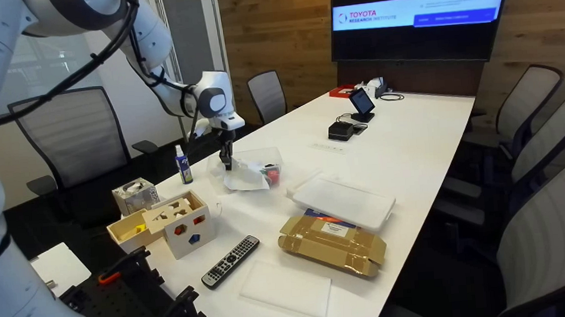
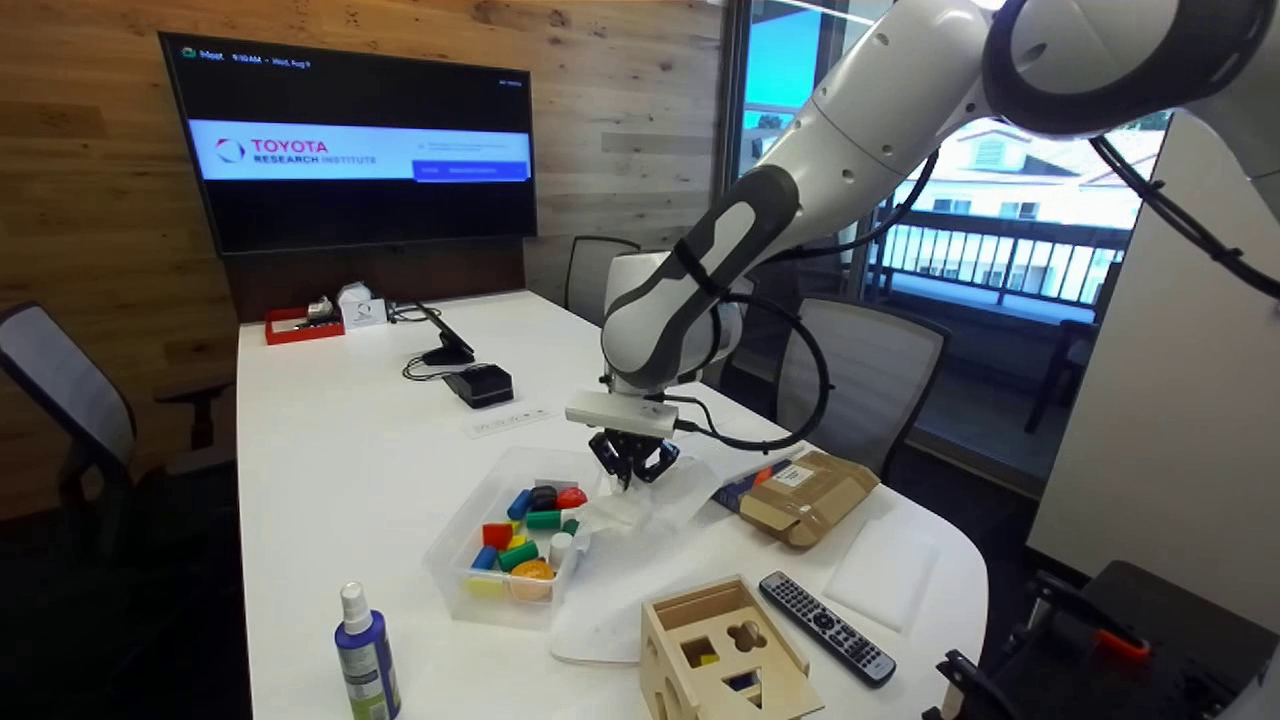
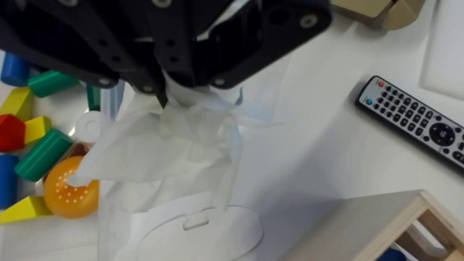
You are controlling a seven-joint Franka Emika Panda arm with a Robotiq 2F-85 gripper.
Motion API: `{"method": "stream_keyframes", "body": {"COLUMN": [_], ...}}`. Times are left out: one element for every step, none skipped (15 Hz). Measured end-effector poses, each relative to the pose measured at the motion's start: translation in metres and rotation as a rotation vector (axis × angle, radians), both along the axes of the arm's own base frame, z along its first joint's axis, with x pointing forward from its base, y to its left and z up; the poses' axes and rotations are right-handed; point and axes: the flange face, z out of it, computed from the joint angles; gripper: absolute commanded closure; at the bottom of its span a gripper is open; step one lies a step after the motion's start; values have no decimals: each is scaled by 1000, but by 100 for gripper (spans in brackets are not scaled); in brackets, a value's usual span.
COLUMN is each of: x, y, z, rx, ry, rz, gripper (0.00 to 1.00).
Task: Wipe the table with the paper towel
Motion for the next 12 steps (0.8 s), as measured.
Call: {"method": "stream_keyframes", "body": {"x": [0,1,3,6,9,12,15,18,19,20,19,17], "y": [9,17,25,32,40,49,58,68,77,87,96,106], "z": [12,22,30,37,41,44,45,43,39,34,29,23], "rx": [10,24,36,49,60,73,85,96,109,121,134,145], "ry": [2,1,0,1,4,8,14,20,28,36,46,57], "rz": [58,115,173,230,287,345,403,458,516,572,628,684], "gripper": [99,99,99,99,99,99,99,99,99,99,99,99]}}
